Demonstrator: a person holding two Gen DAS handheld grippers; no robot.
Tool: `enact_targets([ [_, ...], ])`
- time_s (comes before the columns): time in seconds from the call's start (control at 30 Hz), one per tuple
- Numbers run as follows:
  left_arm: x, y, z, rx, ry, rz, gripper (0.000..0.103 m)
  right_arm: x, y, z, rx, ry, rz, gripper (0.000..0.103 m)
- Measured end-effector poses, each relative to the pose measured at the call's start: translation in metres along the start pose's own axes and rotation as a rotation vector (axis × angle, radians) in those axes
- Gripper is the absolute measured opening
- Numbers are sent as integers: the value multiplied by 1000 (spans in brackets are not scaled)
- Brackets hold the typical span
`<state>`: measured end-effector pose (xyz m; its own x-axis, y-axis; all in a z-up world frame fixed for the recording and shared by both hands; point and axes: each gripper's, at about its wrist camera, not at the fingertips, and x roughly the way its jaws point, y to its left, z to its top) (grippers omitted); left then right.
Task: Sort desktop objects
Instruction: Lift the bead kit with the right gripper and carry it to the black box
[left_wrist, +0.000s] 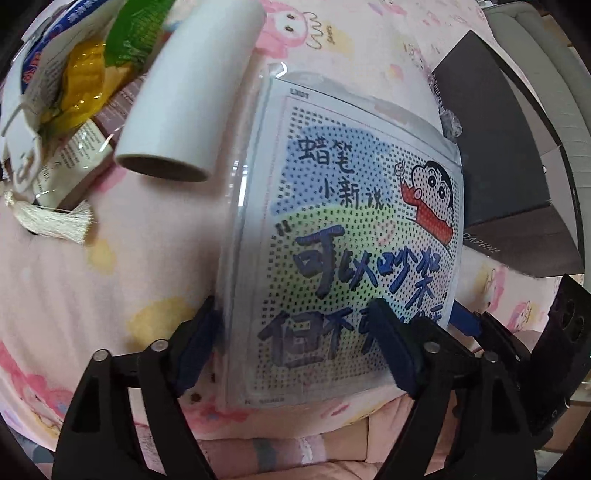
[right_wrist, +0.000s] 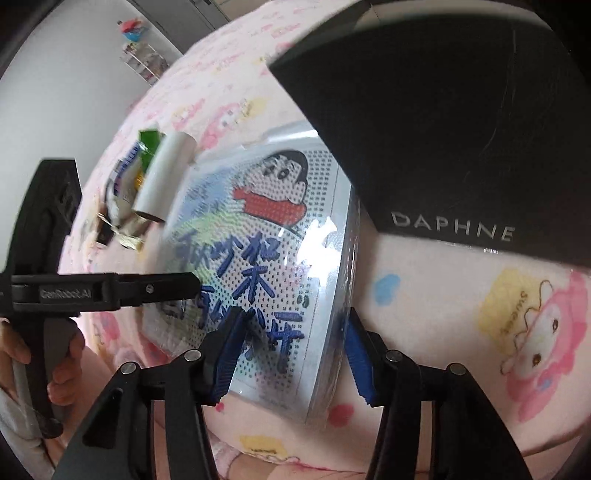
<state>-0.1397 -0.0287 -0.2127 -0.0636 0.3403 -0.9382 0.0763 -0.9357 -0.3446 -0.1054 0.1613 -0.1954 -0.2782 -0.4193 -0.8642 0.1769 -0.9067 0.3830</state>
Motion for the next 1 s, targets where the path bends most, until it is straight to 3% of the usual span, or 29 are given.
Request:
enact_targets([
  [0.07,6,-8,-1,22,-13,24,93,2,0,1,-1,-1,-3,49],
  [0.17,6,-16,-6,56,-44,54,92,4,-1,1,-2,1,-3,49],
  [0.33,-18,0,-13,-6,-120,-39,68,-11,2,1,-19,-56,-9,48],
  [0.67,-49,27,-37,-74,-227,-152,58,-38,11,7,-23,-128,71,47],
  [0.77,-62,14,-42,-84,-246,-179,57,-52,12,8,-30,-151,95,47],
  [0.87,-59,7,-42,-84,-228,-176,57,-52,16,8,-42,-151,103,47],
  [1.0,-47,14,-40,-125,-137,-162,57,-46,12,4,-43,-90,75,47],
])
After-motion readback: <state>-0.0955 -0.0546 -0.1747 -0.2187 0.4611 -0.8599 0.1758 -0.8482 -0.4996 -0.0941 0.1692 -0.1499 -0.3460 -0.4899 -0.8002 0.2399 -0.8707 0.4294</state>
